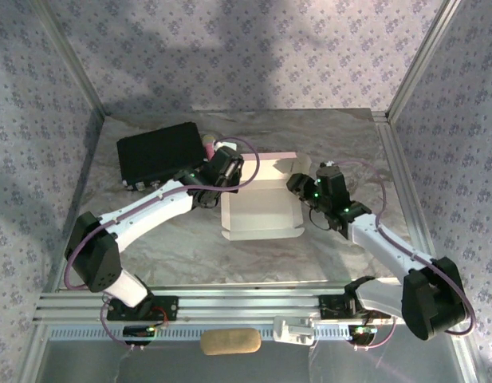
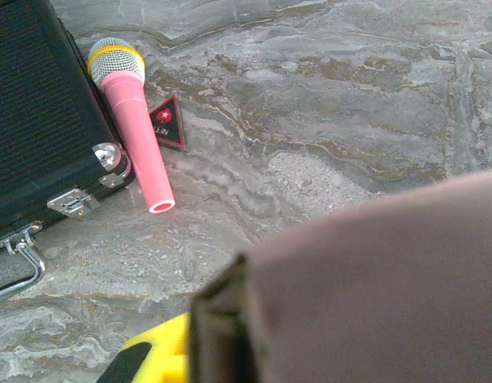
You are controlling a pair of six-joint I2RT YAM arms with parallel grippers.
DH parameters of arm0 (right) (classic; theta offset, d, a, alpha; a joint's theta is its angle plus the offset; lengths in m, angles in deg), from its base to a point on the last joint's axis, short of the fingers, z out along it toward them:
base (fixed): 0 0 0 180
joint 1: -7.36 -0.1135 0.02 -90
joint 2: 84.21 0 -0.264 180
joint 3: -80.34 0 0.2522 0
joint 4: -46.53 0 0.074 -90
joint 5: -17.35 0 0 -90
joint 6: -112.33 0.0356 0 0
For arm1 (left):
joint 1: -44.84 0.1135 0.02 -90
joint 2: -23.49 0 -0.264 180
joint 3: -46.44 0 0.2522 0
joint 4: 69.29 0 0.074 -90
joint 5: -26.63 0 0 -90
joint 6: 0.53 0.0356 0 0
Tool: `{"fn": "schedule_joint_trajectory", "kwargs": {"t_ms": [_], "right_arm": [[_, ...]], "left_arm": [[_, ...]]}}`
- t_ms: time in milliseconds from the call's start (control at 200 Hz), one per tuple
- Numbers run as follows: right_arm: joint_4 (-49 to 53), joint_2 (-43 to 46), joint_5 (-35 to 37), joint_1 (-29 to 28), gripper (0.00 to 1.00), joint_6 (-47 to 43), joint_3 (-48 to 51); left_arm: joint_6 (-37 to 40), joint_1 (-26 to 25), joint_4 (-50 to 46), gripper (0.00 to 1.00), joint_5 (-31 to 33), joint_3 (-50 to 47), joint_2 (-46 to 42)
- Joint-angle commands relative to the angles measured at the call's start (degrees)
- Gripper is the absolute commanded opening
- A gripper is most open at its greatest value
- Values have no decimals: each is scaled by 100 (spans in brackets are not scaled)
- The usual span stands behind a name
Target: Fold the paper box
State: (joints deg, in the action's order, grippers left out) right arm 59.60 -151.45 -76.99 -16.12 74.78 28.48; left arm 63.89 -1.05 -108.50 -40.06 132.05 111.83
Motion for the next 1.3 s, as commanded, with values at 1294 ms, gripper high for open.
{"fn": "schedule_joint_trajectory", "kwargs": {"t_ms": [1294], "right_arm": [[-819,-838,-600,81,36,-793,-563]], "left_arm": [[-8,-47,-56,0,-165,301,155]]}}
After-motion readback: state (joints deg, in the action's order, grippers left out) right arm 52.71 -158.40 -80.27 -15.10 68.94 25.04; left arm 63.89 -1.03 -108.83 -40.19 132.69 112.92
